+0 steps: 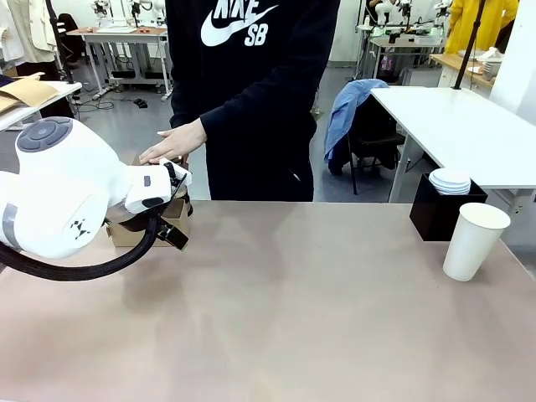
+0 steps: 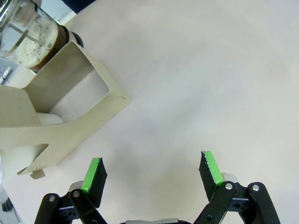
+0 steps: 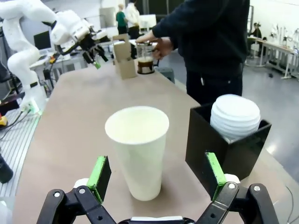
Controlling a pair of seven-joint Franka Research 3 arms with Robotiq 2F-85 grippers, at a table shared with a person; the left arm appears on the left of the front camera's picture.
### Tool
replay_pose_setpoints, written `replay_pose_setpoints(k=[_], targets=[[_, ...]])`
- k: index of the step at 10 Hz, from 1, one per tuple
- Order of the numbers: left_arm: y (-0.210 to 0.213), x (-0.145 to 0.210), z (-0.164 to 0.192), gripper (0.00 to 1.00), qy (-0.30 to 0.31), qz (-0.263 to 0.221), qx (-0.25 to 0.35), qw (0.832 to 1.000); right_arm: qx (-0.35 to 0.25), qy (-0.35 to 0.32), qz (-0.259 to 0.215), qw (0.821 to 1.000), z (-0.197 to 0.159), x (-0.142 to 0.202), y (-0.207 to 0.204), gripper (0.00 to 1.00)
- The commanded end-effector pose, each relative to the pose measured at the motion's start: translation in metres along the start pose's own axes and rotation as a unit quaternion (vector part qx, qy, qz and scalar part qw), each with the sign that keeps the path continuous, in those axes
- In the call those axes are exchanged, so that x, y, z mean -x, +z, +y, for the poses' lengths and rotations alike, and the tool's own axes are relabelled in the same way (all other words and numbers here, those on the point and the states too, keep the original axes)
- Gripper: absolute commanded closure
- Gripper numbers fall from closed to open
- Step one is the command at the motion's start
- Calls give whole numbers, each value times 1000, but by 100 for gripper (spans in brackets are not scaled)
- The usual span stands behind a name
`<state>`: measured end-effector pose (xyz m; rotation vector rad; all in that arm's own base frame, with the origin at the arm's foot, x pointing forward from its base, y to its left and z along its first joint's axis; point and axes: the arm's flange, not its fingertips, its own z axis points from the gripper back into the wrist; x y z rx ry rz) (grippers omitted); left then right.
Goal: Pour a drink into a cup and package it in a carrier.
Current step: Pick up the 600 ml Paper Cup and place it in the middle top area of the table.
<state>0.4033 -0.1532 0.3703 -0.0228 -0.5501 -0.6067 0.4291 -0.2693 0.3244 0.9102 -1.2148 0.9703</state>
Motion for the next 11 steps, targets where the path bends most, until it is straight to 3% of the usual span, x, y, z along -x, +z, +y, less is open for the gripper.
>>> replay_pose_setpoints(k=[1,4,5,6,9,11], targets=[[0,0,1,0,1,0,1,1000,-1,15,-9,1000,-14,18,-7,0],[0,0,1,0,1,0,1,1000,-10,11,-13,1000,-14,48,-26,0],[0,0,1,0,1,0,1,1000,-23,-34,-15,999,-13,42,-26,0],[0,0,1,0,1,0,1,1000,-22,-3,-6,1000,-10,48,-24,0],[0,0,1,0,1,0,1,1000,-25,-11,-7,1000,-10,52,-26,0],[0,0,1,0,1,0,1,1000,-25,-19,-33,999,-8,58,-35,0]])
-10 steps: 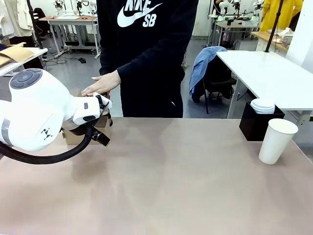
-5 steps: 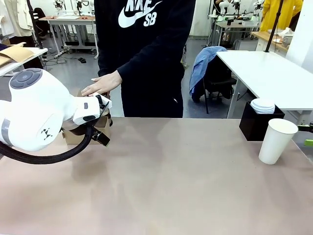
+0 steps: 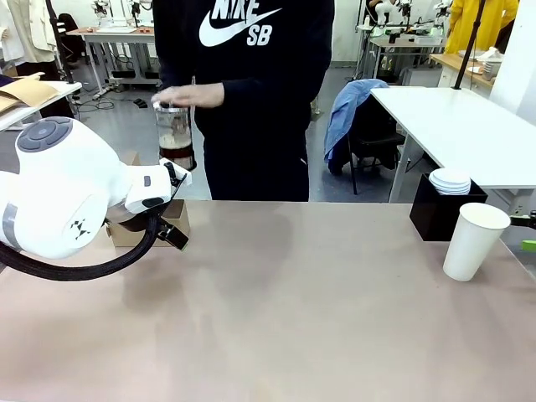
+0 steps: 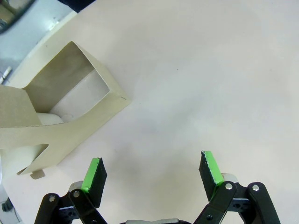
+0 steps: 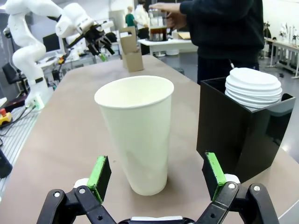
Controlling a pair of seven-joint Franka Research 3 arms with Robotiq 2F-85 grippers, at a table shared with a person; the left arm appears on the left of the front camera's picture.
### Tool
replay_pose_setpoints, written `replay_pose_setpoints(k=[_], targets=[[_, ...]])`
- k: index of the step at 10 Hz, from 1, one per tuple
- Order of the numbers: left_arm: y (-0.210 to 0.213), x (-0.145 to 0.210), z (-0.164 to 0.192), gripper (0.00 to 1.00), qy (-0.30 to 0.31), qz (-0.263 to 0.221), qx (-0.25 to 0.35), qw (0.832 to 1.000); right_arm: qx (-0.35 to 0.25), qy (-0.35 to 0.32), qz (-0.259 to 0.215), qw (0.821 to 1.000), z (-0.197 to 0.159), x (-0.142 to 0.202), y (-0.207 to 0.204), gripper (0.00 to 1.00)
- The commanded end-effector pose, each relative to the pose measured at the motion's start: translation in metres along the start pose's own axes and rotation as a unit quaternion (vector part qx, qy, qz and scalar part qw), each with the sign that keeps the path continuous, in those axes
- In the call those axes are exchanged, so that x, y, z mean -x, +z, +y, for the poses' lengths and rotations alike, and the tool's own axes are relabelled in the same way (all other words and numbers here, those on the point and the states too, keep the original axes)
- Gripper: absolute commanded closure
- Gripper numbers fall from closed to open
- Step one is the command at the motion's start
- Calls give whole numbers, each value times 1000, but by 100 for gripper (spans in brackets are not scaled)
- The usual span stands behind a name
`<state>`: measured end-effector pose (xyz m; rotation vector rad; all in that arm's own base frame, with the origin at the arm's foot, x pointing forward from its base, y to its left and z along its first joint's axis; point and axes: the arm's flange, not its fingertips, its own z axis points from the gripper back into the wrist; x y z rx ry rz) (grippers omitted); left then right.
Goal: Pour a drink into a cup and package it in a carrier.
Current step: Pick up the 600 ml Paper Cup and place it in the middle top area of the table.
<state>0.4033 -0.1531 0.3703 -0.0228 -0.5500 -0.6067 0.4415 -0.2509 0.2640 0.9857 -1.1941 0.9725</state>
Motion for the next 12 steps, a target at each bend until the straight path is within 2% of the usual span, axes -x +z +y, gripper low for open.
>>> replay_pose_setpoints(k=[1,6,12], targets=[[0,0,1,0,1,0,1,1000,-6,-5,-29,1000,2,5,-10,0],[0,0,1,0,1,0,1,1000,-43,-8,-60,997,17,11,-37,0],[0,0,1,0,1,0,1,1000,-30,-15,-62,998,21,14,-62,0]])
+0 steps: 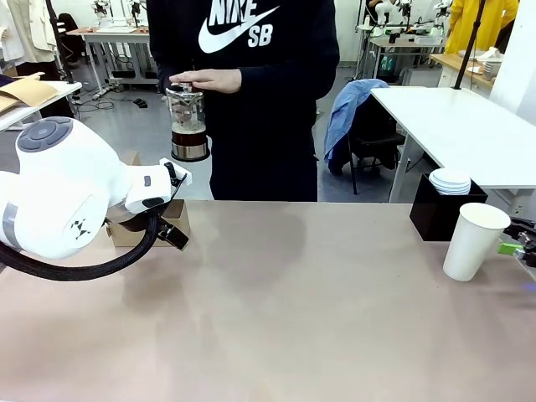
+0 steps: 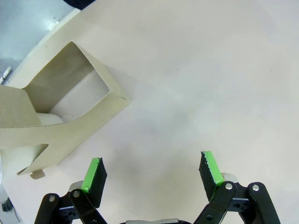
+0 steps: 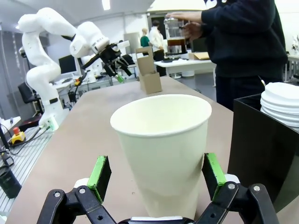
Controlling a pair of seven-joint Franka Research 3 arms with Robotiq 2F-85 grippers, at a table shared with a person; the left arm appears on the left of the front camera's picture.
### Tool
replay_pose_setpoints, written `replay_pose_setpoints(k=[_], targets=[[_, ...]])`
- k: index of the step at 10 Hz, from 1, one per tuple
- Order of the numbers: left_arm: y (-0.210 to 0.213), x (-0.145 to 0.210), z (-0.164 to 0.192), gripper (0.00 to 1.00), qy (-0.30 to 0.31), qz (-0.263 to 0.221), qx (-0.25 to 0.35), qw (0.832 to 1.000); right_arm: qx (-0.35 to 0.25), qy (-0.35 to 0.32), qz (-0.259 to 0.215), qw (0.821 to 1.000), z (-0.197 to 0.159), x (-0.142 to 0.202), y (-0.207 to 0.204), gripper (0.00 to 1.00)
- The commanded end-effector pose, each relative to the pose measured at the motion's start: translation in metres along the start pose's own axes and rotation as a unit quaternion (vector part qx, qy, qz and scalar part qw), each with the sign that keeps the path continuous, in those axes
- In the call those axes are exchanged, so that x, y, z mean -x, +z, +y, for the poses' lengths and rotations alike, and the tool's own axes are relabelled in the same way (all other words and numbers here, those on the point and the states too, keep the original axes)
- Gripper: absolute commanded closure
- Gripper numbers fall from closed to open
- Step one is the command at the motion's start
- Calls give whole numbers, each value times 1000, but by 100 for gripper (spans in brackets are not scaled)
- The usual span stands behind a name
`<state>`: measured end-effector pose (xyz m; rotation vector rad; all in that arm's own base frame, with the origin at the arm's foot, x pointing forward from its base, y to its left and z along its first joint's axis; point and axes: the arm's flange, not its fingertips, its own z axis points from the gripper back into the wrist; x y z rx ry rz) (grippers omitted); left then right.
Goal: Pour a drink into a cup and package it in a carrier.
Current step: Pick up the 600 ml Paper Cup and place it in the middle top area of the table.
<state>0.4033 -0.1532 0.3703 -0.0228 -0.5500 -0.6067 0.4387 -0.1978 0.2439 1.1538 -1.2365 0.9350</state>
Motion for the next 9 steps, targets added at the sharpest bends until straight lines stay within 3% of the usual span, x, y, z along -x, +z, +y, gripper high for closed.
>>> replay_pose_setpoints(k=[1,9], targets=[[0,0,1,0,1,0,1,1000,6,6,6,1000,1,1,-15,0],[0,0,1,0,1,0,1,1000,-9,-14,15,1000,-20,19,-63,0]])
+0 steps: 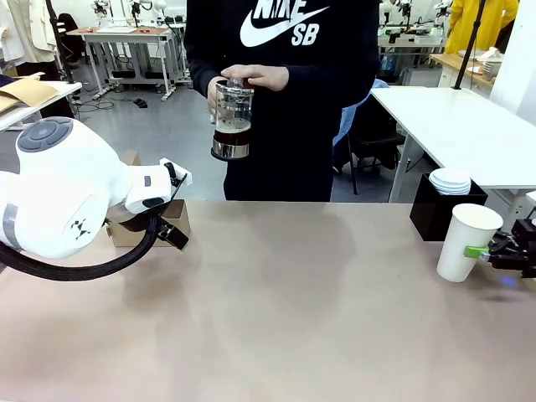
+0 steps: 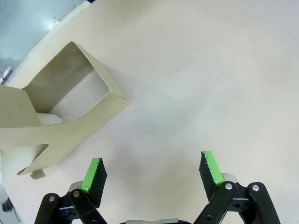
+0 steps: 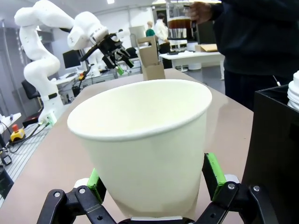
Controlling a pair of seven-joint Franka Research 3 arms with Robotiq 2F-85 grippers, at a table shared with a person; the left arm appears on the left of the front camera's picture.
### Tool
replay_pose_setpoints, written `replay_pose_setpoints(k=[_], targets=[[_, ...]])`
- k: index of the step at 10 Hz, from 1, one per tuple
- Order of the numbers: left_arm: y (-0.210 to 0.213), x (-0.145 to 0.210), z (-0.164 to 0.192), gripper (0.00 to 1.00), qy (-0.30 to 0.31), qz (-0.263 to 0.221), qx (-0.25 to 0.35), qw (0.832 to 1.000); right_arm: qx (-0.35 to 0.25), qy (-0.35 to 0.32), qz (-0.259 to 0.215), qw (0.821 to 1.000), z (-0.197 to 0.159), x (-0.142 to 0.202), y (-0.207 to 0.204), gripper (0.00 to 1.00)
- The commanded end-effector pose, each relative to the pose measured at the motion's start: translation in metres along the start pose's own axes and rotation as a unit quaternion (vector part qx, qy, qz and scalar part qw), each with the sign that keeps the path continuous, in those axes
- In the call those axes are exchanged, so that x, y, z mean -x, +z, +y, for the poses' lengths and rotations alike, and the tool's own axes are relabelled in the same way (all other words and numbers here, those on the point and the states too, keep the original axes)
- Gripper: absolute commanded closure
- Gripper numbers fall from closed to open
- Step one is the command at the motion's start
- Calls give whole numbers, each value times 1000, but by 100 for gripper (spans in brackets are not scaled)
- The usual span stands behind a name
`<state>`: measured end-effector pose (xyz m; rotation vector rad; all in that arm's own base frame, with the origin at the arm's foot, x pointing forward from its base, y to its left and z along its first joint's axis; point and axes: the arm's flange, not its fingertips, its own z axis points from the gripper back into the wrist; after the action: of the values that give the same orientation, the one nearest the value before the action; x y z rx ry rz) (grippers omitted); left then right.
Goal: Pour a drink into a cup and package it in a carrier.
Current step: Pick up the 600 ml Paper Cup and place it in the middle top area of the table.
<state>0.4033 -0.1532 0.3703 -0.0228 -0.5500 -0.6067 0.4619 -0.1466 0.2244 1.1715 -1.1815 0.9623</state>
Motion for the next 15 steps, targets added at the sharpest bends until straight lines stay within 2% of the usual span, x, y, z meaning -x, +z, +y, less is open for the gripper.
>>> replay_pose_setpoints(k=[1,3,4,9,10,13,15], targets=[[0,0,1,0,1,0,1,1000,5,-7,-1,1000,-8,0,-11,0],[0,0,1,0,1,0,1,1000,-2,-6,-7,1000,-8,2,-12,0],[0,0,1,0,1,0,1,1000,-12,-13,-12,1000,-8,1,-6,20],[0,0,1,0,1,0,1,1000,-10,-6,-3,1000,-2,6,-10,20],[0,0,1,0,1,0,1,1000,50,-45,-43,997,13,-8,-16,20],[0,0,1,0,1,0,1,1000,109,2,-65,992,64,-71,-51,20],[0,0,1,0,1,0,1,1000,133,14,-81,988,71,-108,-91,20]])
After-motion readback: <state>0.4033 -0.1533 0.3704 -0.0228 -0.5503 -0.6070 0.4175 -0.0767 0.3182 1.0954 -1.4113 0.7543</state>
